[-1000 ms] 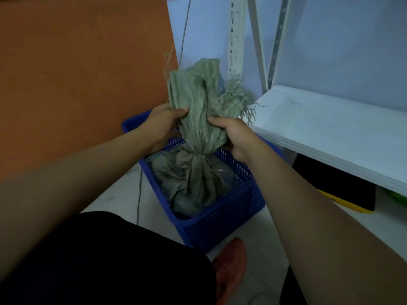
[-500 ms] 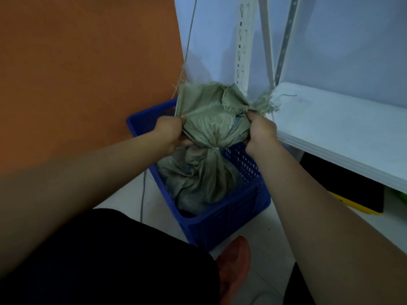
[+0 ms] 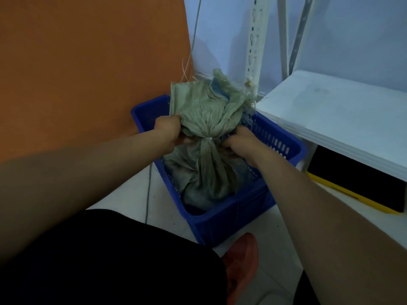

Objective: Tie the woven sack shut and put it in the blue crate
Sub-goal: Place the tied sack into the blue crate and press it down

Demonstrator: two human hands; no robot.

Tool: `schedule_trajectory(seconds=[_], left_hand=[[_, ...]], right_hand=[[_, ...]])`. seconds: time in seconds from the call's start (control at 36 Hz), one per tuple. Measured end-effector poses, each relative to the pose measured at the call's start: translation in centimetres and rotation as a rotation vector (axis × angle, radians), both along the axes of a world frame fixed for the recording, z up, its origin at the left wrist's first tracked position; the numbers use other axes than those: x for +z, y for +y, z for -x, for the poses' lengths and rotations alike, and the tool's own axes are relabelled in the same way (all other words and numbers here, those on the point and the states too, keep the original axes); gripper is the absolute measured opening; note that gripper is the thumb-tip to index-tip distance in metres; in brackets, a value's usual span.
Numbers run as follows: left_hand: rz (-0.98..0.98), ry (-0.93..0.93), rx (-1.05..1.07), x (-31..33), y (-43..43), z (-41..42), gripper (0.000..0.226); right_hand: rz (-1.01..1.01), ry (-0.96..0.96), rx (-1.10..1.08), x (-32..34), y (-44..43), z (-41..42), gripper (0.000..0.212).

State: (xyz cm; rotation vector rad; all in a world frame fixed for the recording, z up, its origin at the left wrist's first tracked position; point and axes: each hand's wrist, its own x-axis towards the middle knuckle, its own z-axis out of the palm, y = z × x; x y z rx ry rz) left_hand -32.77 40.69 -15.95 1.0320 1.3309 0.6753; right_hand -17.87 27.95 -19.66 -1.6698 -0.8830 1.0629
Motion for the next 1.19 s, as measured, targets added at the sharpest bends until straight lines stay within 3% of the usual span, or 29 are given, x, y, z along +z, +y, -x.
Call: schedule_trajectory(seconds=[0.08,0.17,0.33,0.42,0.53,0.58,0.69,0.75,0.83,0.97,1.08,1.19], left_hand=[[0.028,0.08,-0.048,-2.3,-0.2,0.2,0.03],[-0.102,0.225,-0.171,-4.4,-1.0,-0.2,0.035],[-0.154,0.169,-0.181,-5.9,-0.4,-0.8,0.036],[-0.271,0.283,-0.177,-6.8,1.3,-0.5,0.04],[-0.345,0.28,-0.112,-6.5,1.8,-0.3,0.034],[-0.403,0.258,-0.053,-5.5,2.0,-0.3,0.034],[-0.402,0.168,-0.001,-3.7,3.3,-0.1,0.033],[-0.377,0.254,-0.071,-4.2,3.2,-0.2,0.028],[-0.279,0.378,-0.2,-6.1,2.2,-1.0,0.027],[-0.183,0.546,-0.235,-7.2,2.3,-1.3,0.023],[-0.373,0.611,-0.112,-7.0,3.6,0.6,0.032],[-0.911,0.9,-0.533,-6.0,4.3,1.9,0.018]], right_hand=[[0.115,0.003,0.1,-1.9,-0.3,0.1,0.032],[0.261,0.261,0.313,-3.3,-0.7,0.6,0.048],[0.119,0.544,0.357,-3.9,-0.3,0.7,0.046],[0.093,0.557,0.426,-3.6,-0.5,0.6,0.045],[0.146,0.38,0.44,-3.4,0.2,1.7,0.057],[0.081,0.224,0.309,-3.5,0.8,2.2,0.059],[-0.05,0.231,0.06,-3.9,1.6,1.9,0.037],[0.06,0.119,0.085,-4.9,1.8,1.5,0.044],[0.274,-0.201,0.199,-7.5,1.0,1.4,0.054],[0.431,-0.33,0.264,-9.7,1.2,1.7,0.057],[0.492,-0.454,0.338,-10.4,1.9,2.4,0.064],[0.487,-0.523,0.383,-11.3,2.0,2.6,0.065]])
